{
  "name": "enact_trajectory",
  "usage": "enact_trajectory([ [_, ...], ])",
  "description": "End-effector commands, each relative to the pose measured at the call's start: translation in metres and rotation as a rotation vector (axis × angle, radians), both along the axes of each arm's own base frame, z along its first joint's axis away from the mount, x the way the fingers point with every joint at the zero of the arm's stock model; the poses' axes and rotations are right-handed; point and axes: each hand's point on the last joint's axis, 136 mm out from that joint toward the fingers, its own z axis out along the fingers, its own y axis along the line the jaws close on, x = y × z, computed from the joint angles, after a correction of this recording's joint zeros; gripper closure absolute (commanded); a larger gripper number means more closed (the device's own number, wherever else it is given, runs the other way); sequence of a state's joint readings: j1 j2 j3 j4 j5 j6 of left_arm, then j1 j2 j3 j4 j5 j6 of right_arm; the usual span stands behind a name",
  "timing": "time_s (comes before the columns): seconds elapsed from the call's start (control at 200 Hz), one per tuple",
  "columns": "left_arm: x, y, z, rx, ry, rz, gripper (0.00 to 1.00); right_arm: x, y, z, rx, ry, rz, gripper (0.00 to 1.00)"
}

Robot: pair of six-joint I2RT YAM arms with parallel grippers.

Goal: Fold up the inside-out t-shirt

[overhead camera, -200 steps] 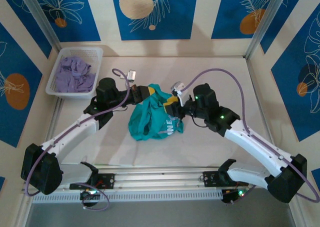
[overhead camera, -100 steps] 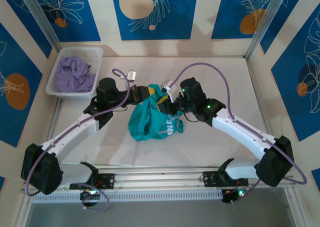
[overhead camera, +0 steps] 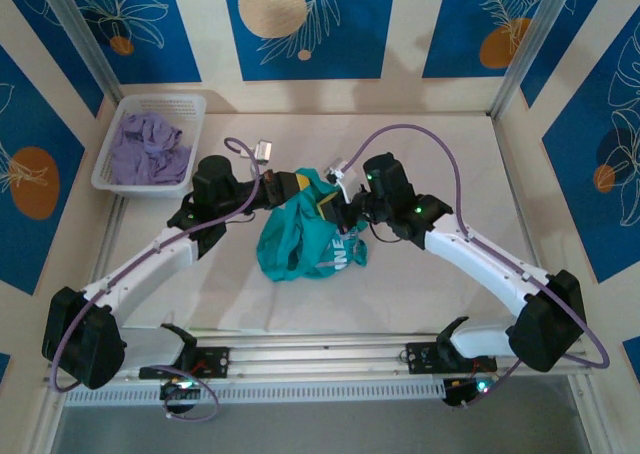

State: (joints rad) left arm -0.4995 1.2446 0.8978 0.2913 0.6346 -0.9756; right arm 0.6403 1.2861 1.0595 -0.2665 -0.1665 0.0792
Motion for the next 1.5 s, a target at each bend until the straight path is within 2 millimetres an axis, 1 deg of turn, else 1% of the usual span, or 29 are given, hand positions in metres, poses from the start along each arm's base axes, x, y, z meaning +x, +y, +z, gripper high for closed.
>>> enact_trajectory([
  [0.0, 0.006, 0.005, -0.002, 0.034, -0.026, 0.040, 1.00, -0.010, 0.000, 0.052, 0.161, -0.044, 0.054, 1.00],
  [0.07, 0.008, 0.008, -0.007, 0.050, -0.020, 0.060, 1.00, -0.017, -0.005, 0.072, 0.233, -0.054, 0.076, 1.00],
  [0.15, 0.010, 0.010, -0.011, 0.062, -0.014, 0.073, 1.00, -0.025, -0.010, 0.088, 0.295, -0.060, 0.103, 1.00],
  [0.225, 0.012, 0.010, -0.014, 0.069, -0.008, 0.080, 1.00, -0.033, -0.013, 0.096, 0.340, -0.063, 0.129, 1.00],
  [0.325, 0.013, 0.010, -0.017, 0.074, -0.001, 0.083, 1.00, -0.041, -0.015, 0.098, 0.367, -0.061, 0.159, 1.00],
  [0.42, 0.015, 0.011, -0.020, 0.078, 0.006, 0.088, 1.00, -0.050, -0.015, 0.092, 0.372, -0.058, 0.200, 1.00],
  [0.57, 0.018, 0.018, -0.021, 0.084, 0.012, 0.115, 1.00, -0.072, -0.015, 0.082, 0.377, -0.040, 0.301, 1.00],
  [0.67, 0.020, 0.024, -0.019, 0.080, 0.003, 0.134, 1.00, -0.086, -0.016, 0.062, 0.344, 0.005, 0.358, 1.00],
  [0.77, 0.019, 0.024, -0.013, 0.067, -0.022, 0.128, 1.00, -0.094, -0.016, 0.032, 0.282, 0.095, 0.386, 1.00],
  [0.815, 0.019, 0.022, -0.009, 0.056, -0.037, 0.118, 1.00, -0.095, -0.016, 0.021, 0.259, 0.131, 0.387, 0.96],
  [0.855, 0.018, 0.021, -0.007, 0.049, -0.046, 0.107, 1.00, -0.096, -0.016, 0.017, 0.248, 0.151, 0.390, 0.92],
  [0.915, 0.017, 0.018, -0.005, 0.038, -0.058, 0.088, 1.00, -0.094, -0.016, 0.021, 0.250, 0.141, 0.387, 0.83],
  [1.025, 0.013, 0.015, -0.002, 0.021, -0.077, 0.056, 1.00, -0.087, -0.019, 0.048, 0.308, 0.045, 0.368, 0.72],
  [1.09, 0.012, 0.014, -0.002, 0.019, -0.086, 0.050, 1.00, -0.077, -0.022, 0.061, 0.341, 0.007, 0.332, 0.68],
  [1.16, 0.011, 0.015, -0.004, 0.022, -0.089, 0.048, 1.00, -0.060, -0.024, 0.066, 0.349, -0.002, 0.262, 0.66],
  [1.23, 0.011, 0.015, -0.007, 0.026, -0.086, 0.047, 1.00, -0.045, -0.022, 0.066, 0.328, -0.004, 0.202, 0.65],
  [1.305, 0.011, 0.014, -0.008, 0.027, -0.083, 0.047, 1.00, -0.028, -0.017, 0.055, 0.258, -0.014, 0.114, 0.63],
  [1.405, 0.012, 0.013, -0.008, 0.024, -0.084, 0.039, 1.00, -0.010, -0.010, 0.040, 0.138, -0.063, 0.017, 0.60],
  [1.495, 0.012, 0.011, -0.008, 0.022, -0.082, 0.031, 1.00, 0.001, -0.004, 0.035, 0.102, -0.068, -0.016, 0.57],
])
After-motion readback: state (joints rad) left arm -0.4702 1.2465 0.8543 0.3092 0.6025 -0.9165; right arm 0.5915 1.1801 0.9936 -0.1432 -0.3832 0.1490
